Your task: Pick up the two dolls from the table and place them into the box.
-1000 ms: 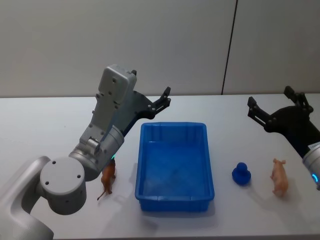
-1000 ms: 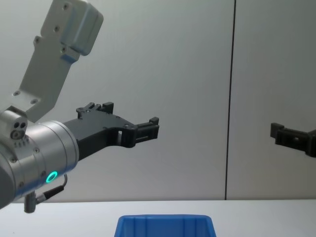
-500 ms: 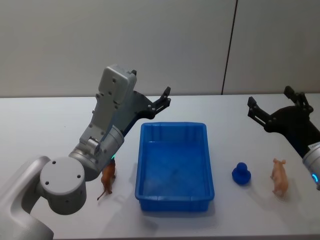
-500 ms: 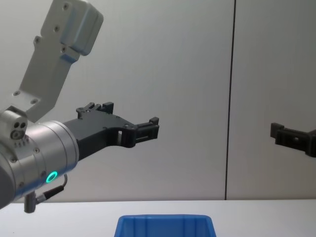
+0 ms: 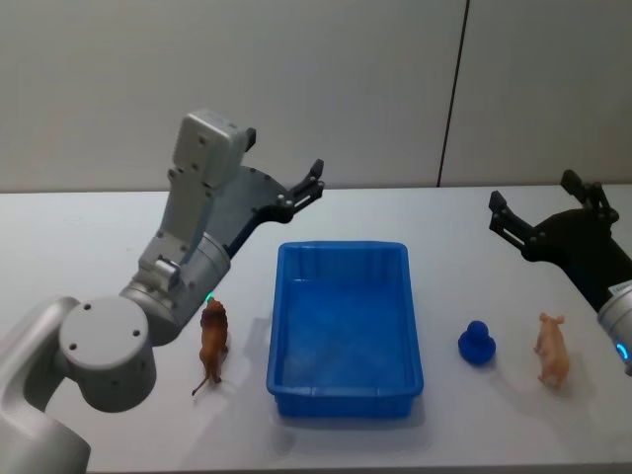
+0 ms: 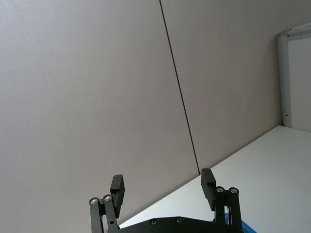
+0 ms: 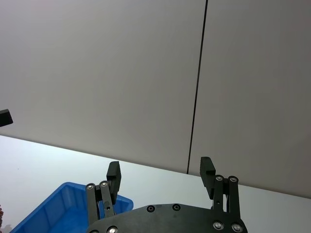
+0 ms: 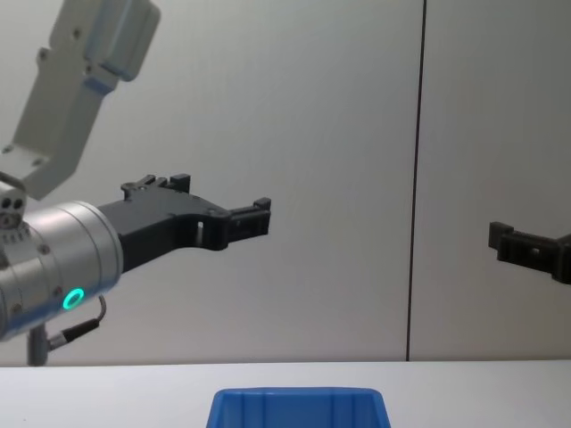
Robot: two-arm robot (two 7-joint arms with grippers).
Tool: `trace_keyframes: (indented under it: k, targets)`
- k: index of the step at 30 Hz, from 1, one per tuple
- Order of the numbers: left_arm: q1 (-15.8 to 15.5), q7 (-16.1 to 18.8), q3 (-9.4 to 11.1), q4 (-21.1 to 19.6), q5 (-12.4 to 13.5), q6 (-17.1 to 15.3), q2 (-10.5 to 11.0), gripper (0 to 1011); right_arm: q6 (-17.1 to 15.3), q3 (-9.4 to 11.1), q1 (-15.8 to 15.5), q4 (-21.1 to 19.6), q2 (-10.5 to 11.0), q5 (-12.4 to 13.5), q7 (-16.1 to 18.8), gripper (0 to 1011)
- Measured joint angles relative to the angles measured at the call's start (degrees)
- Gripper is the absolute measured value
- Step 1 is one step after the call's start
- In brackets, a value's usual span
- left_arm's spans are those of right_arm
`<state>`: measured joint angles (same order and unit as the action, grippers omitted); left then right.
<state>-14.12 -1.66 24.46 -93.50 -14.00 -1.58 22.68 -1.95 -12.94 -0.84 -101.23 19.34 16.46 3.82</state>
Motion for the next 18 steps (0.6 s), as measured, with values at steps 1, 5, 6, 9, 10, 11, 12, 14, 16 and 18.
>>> trace_keyframes:
  k: [1,5,6,9,10,11,12,14,16,18]
  targets:
    - [0.0,-0.1,-0.2,0.0,-0.3,-0.1,0.1,1001,0.0,0.0,0.0,0.0,0.0,0.0,0.0,1001]
    - [-0.2,-0.5,-0.9,0.0,-2.0,-1.1,0.4,1001,0.0,0.0,0.0,0.0,0.0,0.0,0.0,1001]
    - [-0.2,-0.5,-1.0,0.0,-2.3,-1.3,0.5,1001,0.0,0.0,0.0,0.0,0.0,0.0,0.0,1001]
    - [-0.2,-0.7,-1.4,0.2,-3.6,-2.3,0.7,1001,0.0,0.0,0.0,0.0,0.0,0.0,0.0,1001]
    - [-0.2,-0.7,-1.5,0.3,-3.9,-2.6,0.7,1001,0.0,0.0,0.0,0.0,0.0,0.0,0.0,1001]
    - [-0.2,-0.8,-1.7,0.4,-4.6,-3.2,0.8,1001,0.0,0.0,0.0,0.0,0.0,0.0,0.0,1001]
    - [-0.2,-0.8,-1.7,0.4,-4.6,-3.2,0.8,1001,0.0,0.0,0.0,0.0,0.0,0.0,0.0,1001]
    - [-0.2,-0.8,-2.0,0.6,-5.6,-4.2,0.9,1001,0.0,0.0,0.0,0.0,0.0,0.0,0.0,1001]
    - [-0.2,-0.9,-2.3,0.8,-6.6,-5.5,1.0,1001,0.0,0.0,0.0,0.0,0.0,0.0,0.0,1001]
    - [-0.1,-1.0,-2.4,1.0,-7.2,-6.3,1.1,1001,0.0,0.0,0.0,0.0,0.0,0.0,0.0,1001]
